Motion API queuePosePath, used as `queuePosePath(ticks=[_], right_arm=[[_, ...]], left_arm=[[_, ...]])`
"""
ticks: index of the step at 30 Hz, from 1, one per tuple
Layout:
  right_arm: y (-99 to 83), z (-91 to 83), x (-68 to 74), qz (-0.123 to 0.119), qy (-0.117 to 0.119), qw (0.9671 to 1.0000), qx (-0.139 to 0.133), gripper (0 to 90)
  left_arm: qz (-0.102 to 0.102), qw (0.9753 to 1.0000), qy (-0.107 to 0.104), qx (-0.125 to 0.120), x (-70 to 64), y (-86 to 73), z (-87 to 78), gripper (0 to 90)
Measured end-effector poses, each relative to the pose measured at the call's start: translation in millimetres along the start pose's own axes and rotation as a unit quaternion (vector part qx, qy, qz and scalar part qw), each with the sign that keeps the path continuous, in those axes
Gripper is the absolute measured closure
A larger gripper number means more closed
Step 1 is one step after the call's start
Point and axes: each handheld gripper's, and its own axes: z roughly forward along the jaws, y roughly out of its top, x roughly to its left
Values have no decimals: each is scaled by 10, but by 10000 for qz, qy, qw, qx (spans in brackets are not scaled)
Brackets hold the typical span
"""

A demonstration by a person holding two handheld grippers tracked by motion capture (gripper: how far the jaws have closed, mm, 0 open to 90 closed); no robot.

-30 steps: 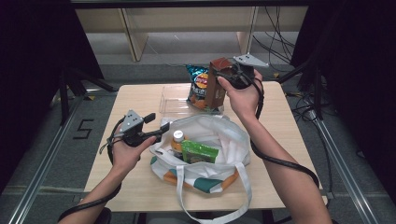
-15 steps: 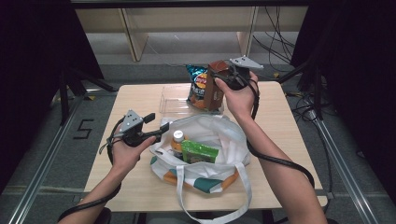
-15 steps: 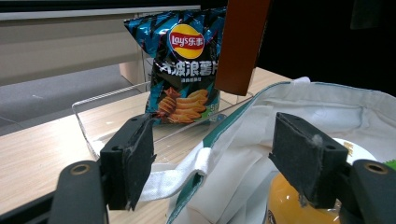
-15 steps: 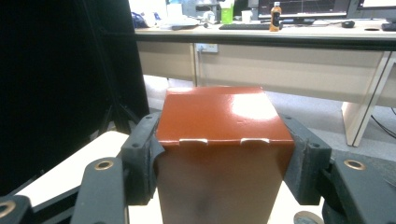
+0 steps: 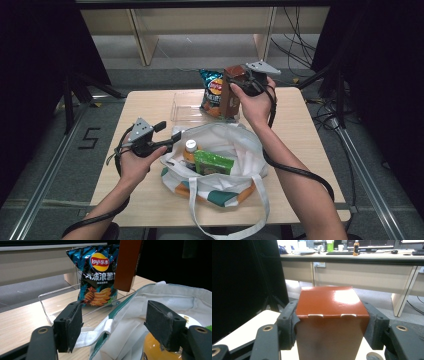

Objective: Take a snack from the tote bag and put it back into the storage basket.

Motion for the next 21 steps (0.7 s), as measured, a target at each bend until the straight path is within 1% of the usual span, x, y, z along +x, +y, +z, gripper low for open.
queuePosePath(ticks=[2, 3, 4, 5, 7, 8, 10, 11, 12, 13, 14, 15, 16, 21], right_arm=[[-9, 18, -29, -79, 5, 10000, -31, 396], [-9, 18, -29, -79, 5, 10000, -31, 396], [-20, 24, -36, 33, -23, 10000, -11, 396], [-27, 28, -35, 52, -62, 10000, 6, 396], [-38, 40, -50, -17, -73, 10000, 1, 396], [-39, 42, -54, 31, -65, 10000, 30, 396], [-43, 52, -56, -11, -84, 10000, 9, 396], [-42, 55, -51, 11, -93, 10000, 15, 396], [-42, 65, -58, -76, -83, 9999, -4, 396], [-44, 65, -54, -71, -94, 9999, 2, 396], [-54, 70, -40, 6, -116, 9999, -4, 396], [-57, 78, -38, -9, -125, 9999, -5, 396], [-57, 75, -31, 52, -136, 9999, 19, 396], [-70, 96, -28, 2, -180, 9998, 0, 396]], left_arm=[[-25, 10000, 0, 10, -3, -4, 2, 290], [-25, 10000, 0, 10, -3, -4, 2, 290], [-23, 10000, -6, 11, -5, -5, 5, 290], [-24, 10000, -8, 15, -5, -5, 5, 290], [-22, 10000, -9, 12, -6, -5, 7, 290], [-26, 10000, -10, 14, -8, -6, 7, 290], [-25, 10000, -8, 17, -8, -6, 6, 290], [-22, 10000, -8, 16, -7, -6, 5, 290], [-16, 10000, -8, 16, -6, -6, 5, 290], [-25, 10000, -7, 16, -8, -6, 5, 290], [-22, 10000, -11, 16, -7, -6, 6, 290], [-17, 10000, -11, 19, -8, -7, 6, 290], [-26, 10000, -13, 9, -10, -6, 6, 290], [-7, 10000, -7, 20, -5, -6, 2, 290]])
